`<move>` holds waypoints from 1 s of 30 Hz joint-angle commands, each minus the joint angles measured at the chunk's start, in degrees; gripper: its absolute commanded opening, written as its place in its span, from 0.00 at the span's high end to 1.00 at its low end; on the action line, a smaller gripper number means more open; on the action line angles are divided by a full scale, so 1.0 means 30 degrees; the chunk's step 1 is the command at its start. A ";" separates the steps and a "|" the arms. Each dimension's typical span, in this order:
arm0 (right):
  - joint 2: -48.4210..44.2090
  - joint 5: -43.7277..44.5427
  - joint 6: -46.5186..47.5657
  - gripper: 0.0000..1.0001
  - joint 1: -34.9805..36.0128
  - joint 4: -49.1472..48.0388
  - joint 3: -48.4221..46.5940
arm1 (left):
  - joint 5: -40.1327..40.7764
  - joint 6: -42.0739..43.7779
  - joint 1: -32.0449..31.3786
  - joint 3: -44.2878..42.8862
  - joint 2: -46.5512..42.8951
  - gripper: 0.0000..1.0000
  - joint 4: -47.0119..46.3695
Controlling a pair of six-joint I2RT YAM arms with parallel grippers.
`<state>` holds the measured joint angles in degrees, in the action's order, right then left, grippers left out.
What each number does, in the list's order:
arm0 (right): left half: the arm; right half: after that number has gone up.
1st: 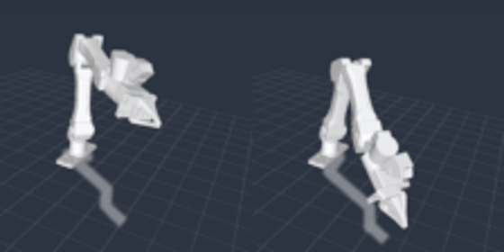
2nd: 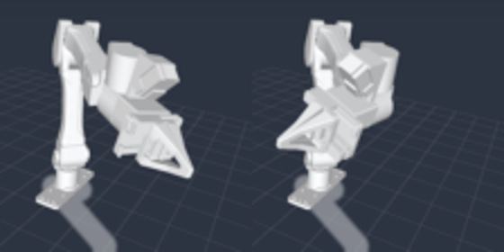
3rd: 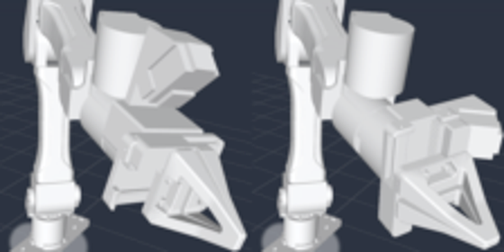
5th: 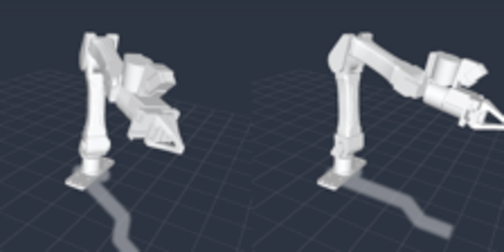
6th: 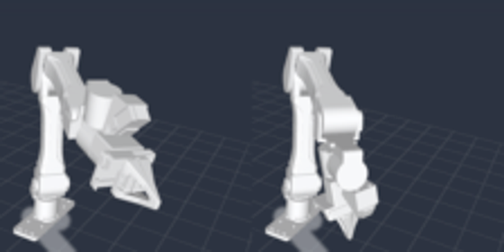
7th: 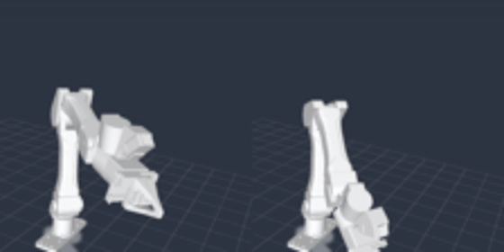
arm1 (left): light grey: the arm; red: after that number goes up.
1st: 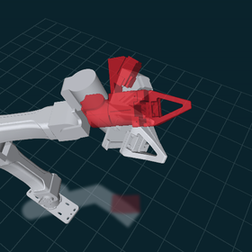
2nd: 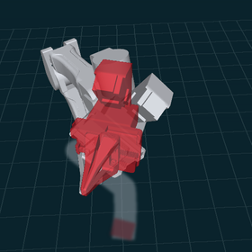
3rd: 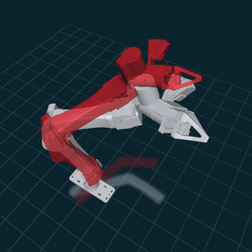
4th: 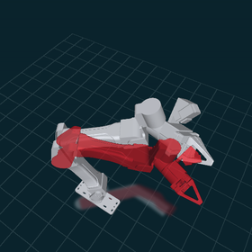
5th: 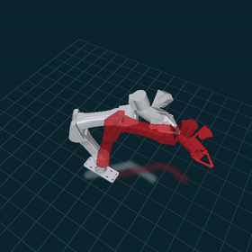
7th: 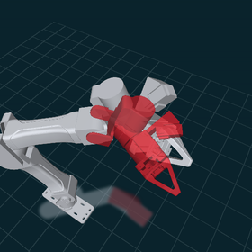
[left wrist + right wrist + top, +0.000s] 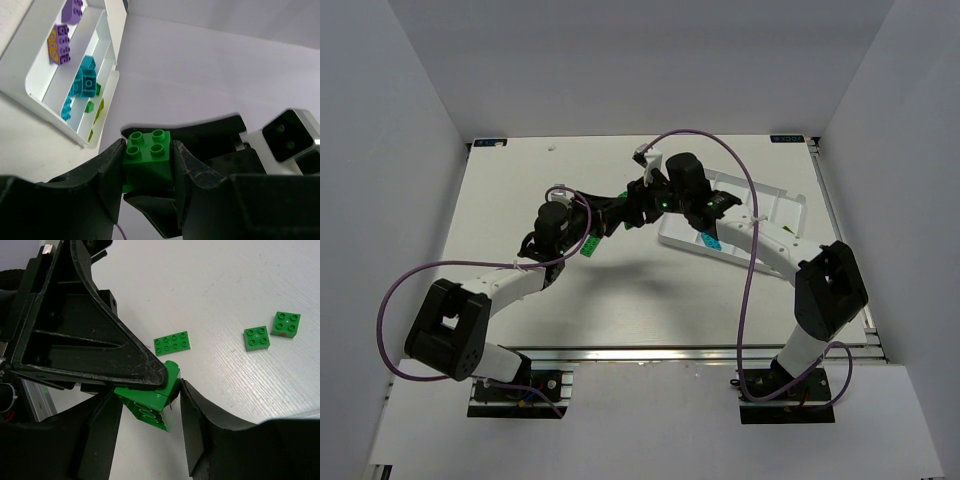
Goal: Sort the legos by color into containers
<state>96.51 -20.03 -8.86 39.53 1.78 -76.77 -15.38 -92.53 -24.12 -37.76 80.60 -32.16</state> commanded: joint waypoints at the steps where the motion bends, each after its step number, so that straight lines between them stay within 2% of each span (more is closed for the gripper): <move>1: -0.0293 0.0233 0.0639 0.50 -0.0109 -0.0975 -0.0220 | -0.0236 -0.0240 -0.0076 0.0164 -0.0118 0.92 -0.1085; 5: -0.0733 -0.0469 0.0903 0.67 -0.0080 -0.0917 0.0277 | -0.0236 -0.0299 -0.0076 0.0106 0.0145 0.92 -0.1320; 6: -0.0879 -0.0529 0.1020 0.76 -0.0080 -0.0800 0.0423 | -0.0236 -0.0299 -0.0076 0.0076 0.0175 0.92 -0.1349; 10: -0.1612 -0.0618 0.1021 0.86 -0.0138 -0.0623 0.1155 | -0.0061 0.0198 -0.0047 -0.0187 0.0322 0.93 -0.0970; 15: -0.3278 -0.0705 0.0962 0.90 -0.0139 -0.0096 0.2415 | 0.0232 0.0871 0.0042 -0.0304 0.0439 0.94 -0.0705; 30: -0.5597 -0.1408 0.0347 0.90 -0.1135 -0.0066 0.5199 | 0.0291 0.1137 0.0276 -0.0158 0.0556 0.95 -0.0588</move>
<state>83.90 -21.67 -5.87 38.44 -1.89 -62.41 -23.42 -91.11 -26.70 -37.78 82.21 -34.37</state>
